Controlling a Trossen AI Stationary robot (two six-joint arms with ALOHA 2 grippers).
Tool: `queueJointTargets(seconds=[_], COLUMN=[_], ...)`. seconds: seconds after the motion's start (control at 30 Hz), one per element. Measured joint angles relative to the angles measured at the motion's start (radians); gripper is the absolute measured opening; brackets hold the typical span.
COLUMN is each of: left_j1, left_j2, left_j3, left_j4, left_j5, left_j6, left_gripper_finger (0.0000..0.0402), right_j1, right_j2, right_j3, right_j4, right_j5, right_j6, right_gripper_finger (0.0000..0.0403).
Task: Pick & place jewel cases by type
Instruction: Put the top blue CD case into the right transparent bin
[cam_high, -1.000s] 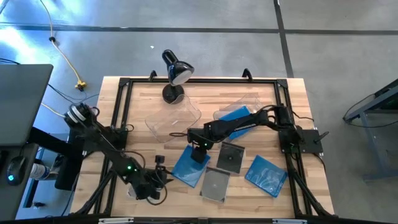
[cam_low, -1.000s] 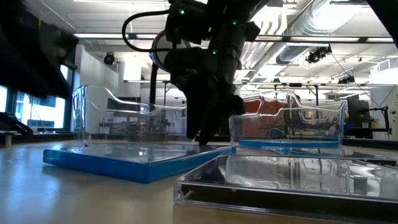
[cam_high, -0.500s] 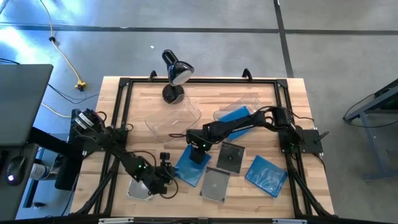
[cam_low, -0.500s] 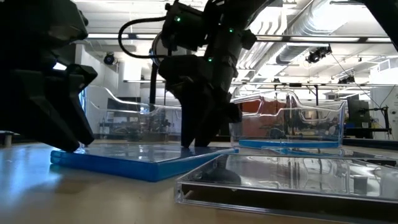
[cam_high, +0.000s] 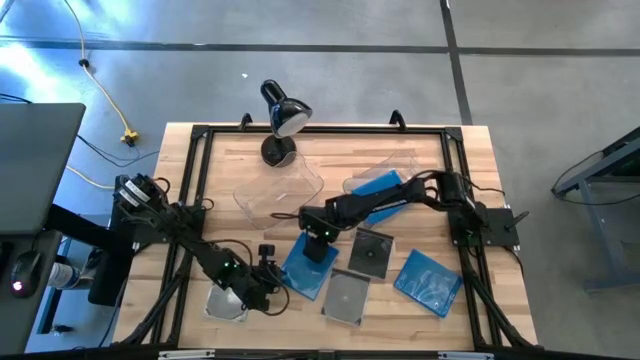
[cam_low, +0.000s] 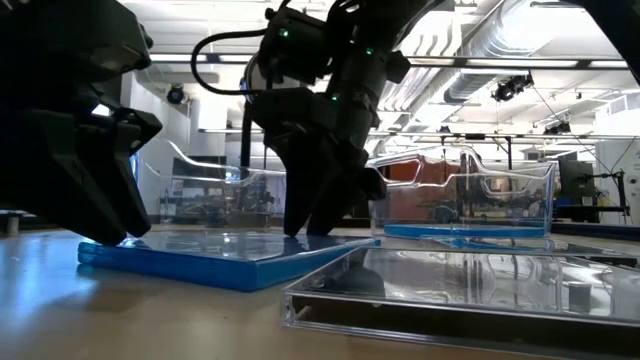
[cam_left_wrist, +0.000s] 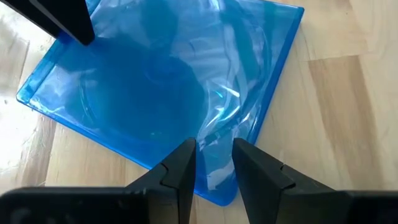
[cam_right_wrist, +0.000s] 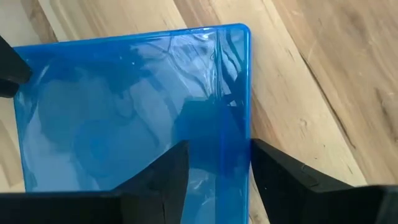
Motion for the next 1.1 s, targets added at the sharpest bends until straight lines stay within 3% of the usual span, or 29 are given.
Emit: queueJointTargets(seconds=[0.4, 0.73, 0.9, 1.1], left_j1=[-0.002, -0.003, -0.002, -0.021], left_j2=[0.001, 0.001, 0.006, 0.043], left_j3=[-0.001, -0.001, -0.002, 0.0], left_j4=[-0.05, -0.054, -0.053, -0.043], left_j5=[0.045, 0.042, 0.039, 0.001], left_j6=[-0.036, -0.035, -0.038, -0.043], left_gripper_finger=[0.0108, 0.0108, 0.0108, 0.0108], right_j1=[-0.019, -0.018, -0.017, -0.006], right_j2=[-0.008, -0.085, -0.105, -0.103], right_j3=[-0.003, -0.003, -0.001, -0.001], right_j4=[0.056, 0.057, -0.059, -0.137], right_j5=[-0.209, -0.193, -0.132, -0.131], right_j6=[-0.003, 0.001, 0.028, 0.051], right_gripper_finger=[0.0161, 0.0161, 0.0161, 0.0161])
